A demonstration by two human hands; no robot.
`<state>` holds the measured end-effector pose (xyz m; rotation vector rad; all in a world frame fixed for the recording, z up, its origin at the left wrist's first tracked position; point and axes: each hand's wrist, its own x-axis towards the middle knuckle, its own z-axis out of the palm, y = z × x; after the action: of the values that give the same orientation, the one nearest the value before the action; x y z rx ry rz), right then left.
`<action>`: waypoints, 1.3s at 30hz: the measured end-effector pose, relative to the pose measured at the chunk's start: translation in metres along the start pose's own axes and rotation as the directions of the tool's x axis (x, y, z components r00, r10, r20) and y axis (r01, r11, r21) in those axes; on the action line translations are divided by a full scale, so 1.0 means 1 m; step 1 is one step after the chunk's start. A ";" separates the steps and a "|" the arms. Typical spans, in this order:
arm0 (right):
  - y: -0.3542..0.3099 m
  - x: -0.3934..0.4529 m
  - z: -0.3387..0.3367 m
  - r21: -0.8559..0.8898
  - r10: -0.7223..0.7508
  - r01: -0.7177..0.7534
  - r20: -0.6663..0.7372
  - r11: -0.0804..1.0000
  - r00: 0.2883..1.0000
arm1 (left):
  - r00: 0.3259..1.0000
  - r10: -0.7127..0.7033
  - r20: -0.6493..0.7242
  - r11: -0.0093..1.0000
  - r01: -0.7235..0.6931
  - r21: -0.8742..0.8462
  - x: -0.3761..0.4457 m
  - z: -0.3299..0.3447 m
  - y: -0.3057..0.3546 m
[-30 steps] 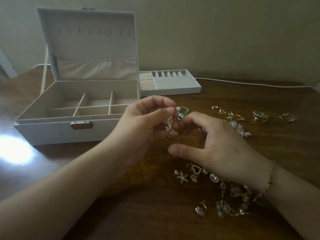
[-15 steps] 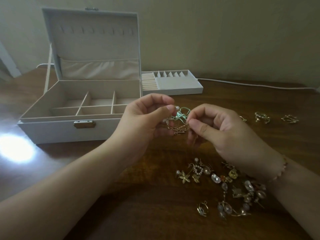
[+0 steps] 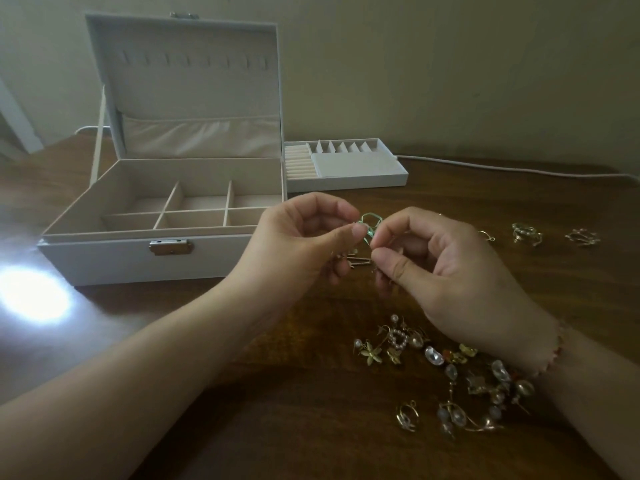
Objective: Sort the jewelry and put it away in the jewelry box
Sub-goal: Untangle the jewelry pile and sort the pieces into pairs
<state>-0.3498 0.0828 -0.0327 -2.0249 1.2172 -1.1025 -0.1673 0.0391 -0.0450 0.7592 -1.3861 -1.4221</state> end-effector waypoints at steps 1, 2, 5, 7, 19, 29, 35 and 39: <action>-0.001 0.000 0.000 -0.019 -0.003 0.003 0.002 1.000 1.000 | 1.000 0.006 -0.004 1.000 -0.006 -0.006 0.000 0.000 0.000; -0.002 0.000 -0.001 -0.037 -0.010 0.011 0.025 0.999 1.000 | 1.000 0.019 -0.012 1.000 -0.020 -0.010 0.000 0.001 0.001; -0.006 -0.002 -0.001 -0.049 -0.070 0.082 0.210 0.995 0.975 | 0.995 0.082 -0.062 0.996 -0.083 -0.015 0.002 0.001 0.003; -0.008 -0.005 0.003 -0.116 -0.110 0.155 0.327 0.981 0.939 | 0.991 0.100 -0.086 0.995 -0.102 -0.020 0.003 0.000 0.006; -0.008 0.003 -0.019 -0.377 -0.057 0.208 0.374 0.902 0.926 | 0.994 0.103 -0.027 0.992 -0.105 -0.065 0.001 0.000 0.006; -0.024 -0.004 -0.009 -0.649 0.153 0.257 0.505 0.716 0.850 | 1.000 -0.031 -0.002 0.999 0.031 -0.041 0.002 -0.002 0.004; -0.018 -0.005 -0.006 -0.634 0.133 0.265 0.508 0.726 0.851 | 0.995 -0.088 0.038 0.985 0.093 -0.143 0.003 -0.002 0.001; -0.013 0.000 -0.010 -0.496 0.101 0.189 0.500 0.847 0.860 | 0.994 -0.088 0.058 0.984 0.096 -0.148 0.003 -0.003 0.001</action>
<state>-0.3524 0.0881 -0.0176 -2.5424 1.2697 -0.1789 -0.1654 0.0348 -0.0442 0.7005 -1.2790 -1.6090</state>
